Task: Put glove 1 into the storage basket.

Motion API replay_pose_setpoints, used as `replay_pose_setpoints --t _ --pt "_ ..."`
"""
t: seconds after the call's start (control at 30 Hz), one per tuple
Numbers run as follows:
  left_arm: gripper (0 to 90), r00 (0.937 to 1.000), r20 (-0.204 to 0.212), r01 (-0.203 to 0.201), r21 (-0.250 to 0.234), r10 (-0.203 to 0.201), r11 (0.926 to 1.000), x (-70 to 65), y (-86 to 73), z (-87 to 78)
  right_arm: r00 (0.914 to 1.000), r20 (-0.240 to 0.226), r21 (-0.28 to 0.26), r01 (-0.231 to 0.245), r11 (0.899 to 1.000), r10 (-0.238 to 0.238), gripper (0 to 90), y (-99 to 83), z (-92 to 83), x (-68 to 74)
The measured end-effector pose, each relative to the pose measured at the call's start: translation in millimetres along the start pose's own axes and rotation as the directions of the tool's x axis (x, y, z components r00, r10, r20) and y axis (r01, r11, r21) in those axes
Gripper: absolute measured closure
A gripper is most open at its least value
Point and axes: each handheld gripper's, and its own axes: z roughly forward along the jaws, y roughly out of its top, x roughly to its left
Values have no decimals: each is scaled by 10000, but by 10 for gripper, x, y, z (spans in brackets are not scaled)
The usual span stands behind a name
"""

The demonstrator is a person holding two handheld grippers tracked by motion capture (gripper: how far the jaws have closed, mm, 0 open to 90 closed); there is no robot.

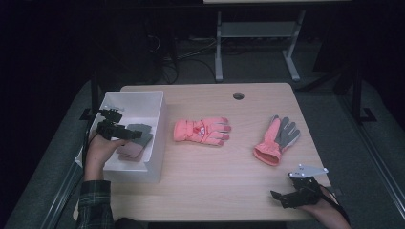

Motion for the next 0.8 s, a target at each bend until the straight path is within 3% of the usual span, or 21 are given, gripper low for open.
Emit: replay_pose_setpoints --t 0.27,0.43,0.73,0.8 --pt "162 9974 604 -346 -718 389 9968 -191 100 -225 10000 33 73 -4 10000 3 20 1 -2 -3" --pt "162 9917 1089 -580 -971 685 9936 -343 160 -309 10000 42 99 -18 9999 17 19 2 -5 -4" --pt "163 9698 2030 -1053 -1523 1354 9827 -672 263 -358 10000 56 91 -4 10000 3 19 2 -2 -1" --pt "162 9620 2217 -1267 -1540 1593 9799 -746 287 -357 10000 32 86 28 10000 -29 19 1 -3 0"
